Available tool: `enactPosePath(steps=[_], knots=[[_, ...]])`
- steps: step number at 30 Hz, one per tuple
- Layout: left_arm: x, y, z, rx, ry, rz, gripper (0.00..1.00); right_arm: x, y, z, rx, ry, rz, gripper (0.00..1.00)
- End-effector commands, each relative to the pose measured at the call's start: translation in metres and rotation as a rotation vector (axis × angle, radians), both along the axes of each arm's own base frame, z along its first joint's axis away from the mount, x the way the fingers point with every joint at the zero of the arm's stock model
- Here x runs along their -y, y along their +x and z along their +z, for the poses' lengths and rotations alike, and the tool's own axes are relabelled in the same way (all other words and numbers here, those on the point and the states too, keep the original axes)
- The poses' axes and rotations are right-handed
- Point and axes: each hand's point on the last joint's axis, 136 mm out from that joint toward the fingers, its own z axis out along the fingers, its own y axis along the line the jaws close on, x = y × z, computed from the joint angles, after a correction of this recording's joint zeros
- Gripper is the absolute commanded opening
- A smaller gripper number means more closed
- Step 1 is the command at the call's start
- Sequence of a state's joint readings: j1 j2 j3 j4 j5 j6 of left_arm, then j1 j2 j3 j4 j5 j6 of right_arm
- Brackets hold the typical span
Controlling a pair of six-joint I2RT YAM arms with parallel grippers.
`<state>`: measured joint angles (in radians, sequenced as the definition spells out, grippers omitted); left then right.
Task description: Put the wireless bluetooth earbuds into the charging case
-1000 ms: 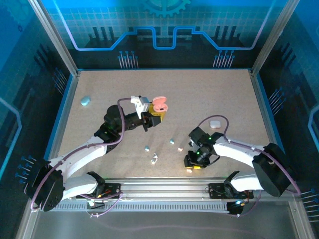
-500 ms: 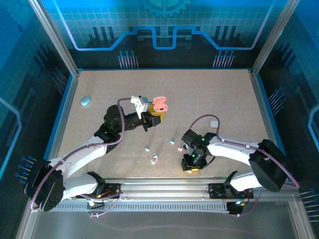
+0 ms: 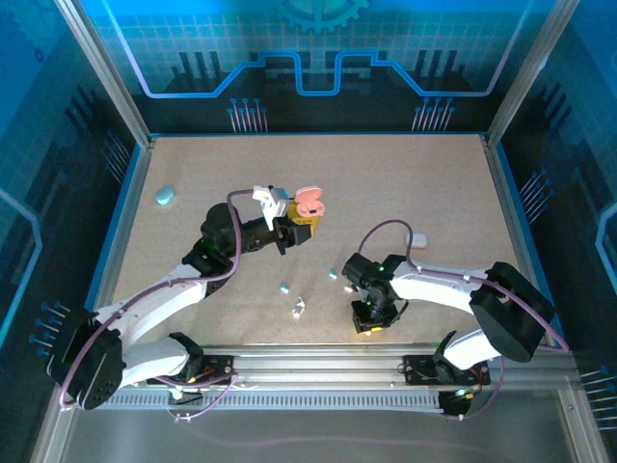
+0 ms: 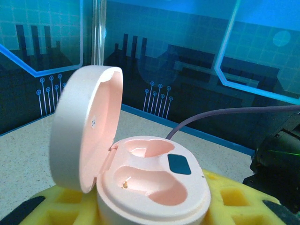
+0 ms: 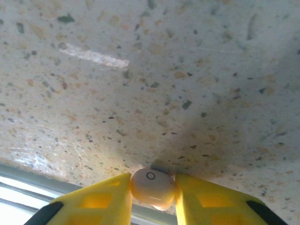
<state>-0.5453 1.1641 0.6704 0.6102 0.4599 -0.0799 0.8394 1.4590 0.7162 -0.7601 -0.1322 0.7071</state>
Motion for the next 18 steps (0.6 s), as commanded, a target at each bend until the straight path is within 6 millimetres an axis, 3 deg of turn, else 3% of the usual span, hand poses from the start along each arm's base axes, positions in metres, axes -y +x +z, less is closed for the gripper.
enactPosePath(steps=[1,8,12,18], knots=[[-0.002,0.001,0.007,0.019,-0.012,0.005,0.36,0.004,0.016,0.005,0.087,-0.055,-0.022,0.29],[-0.002,0.002,0.008,0.023,-0.009,0.005,0.36,0.015,0.045,0.021,0.195,-0.015,-0.131,0.27],[-0.001,0.002,0.008,0.022,-0.007,0.003,0.36,0.032,0.068,0.012,0.213,0.010,-0.260,0.27],[-0.002,0.001,0.008,0.023,0.000,0.005,0.36,0.047,0.081,0.005,0.190,0.043,-0.371,0.29]])
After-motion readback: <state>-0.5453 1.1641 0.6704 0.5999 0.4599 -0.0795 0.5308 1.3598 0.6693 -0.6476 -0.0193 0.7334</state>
